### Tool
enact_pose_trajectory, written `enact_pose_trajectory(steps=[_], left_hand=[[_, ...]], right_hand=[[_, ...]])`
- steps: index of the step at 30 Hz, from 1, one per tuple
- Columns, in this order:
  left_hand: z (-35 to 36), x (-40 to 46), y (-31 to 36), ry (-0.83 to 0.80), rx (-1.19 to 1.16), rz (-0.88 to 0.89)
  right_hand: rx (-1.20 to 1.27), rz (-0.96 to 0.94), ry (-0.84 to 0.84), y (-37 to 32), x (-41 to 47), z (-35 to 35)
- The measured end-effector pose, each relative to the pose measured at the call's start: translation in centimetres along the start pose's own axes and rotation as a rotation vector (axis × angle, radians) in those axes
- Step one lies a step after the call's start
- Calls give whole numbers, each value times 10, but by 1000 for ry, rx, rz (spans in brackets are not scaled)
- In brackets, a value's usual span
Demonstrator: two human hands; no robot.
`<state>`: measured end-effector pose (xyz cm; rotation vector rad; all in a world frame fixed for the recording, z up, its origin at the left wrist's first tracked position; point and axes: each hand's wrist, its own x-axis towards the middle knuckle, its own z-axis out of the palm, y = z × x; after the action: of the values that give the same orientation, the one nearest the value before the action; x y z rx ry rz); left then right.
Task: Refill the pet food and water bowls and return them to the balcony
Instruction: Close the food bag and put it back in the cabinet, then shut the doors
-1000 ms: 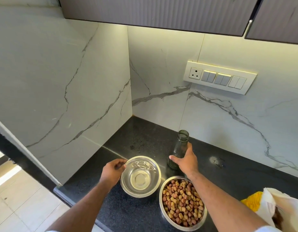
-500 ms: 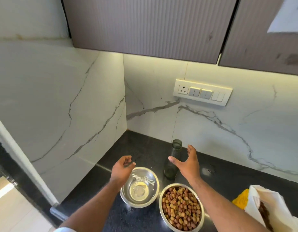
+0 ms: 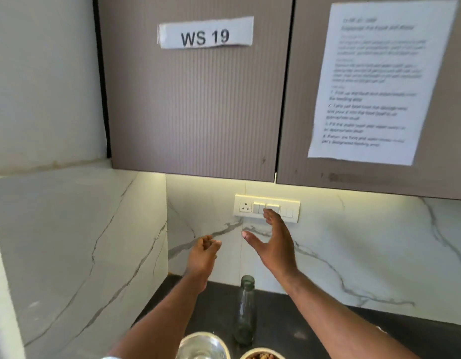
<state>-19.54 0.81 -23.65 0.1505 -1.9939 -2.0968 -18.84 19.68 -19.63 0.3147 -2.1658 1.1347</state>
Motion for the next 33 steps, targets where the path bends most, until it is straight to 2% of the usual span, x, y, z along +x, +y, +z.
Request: enact_pose_trajectory(steps=[4, 8, 15, 22, 27, 33], left_hand=[[20, 11, 64, -31, -212, 38], [39, 14, 120, -79, -544, -1], [49, 10, 162, -106, -767, 24], [50, -9, 177, -35, -690, 29], [46, -29, 182, 13, -648, 16], [27, -74, 190, 68, -624, 49]], right_hand=[[54, -53, 93, -45, 26, -17], [187, 33, 197, -76, 48, -24], [314, 118, 200, -93, 50, -26], [386, 182, 157, -103, 40, -39], [324, 183, 198, -117, 31, -58], [260, 157, 123, -159, 24, -89]])
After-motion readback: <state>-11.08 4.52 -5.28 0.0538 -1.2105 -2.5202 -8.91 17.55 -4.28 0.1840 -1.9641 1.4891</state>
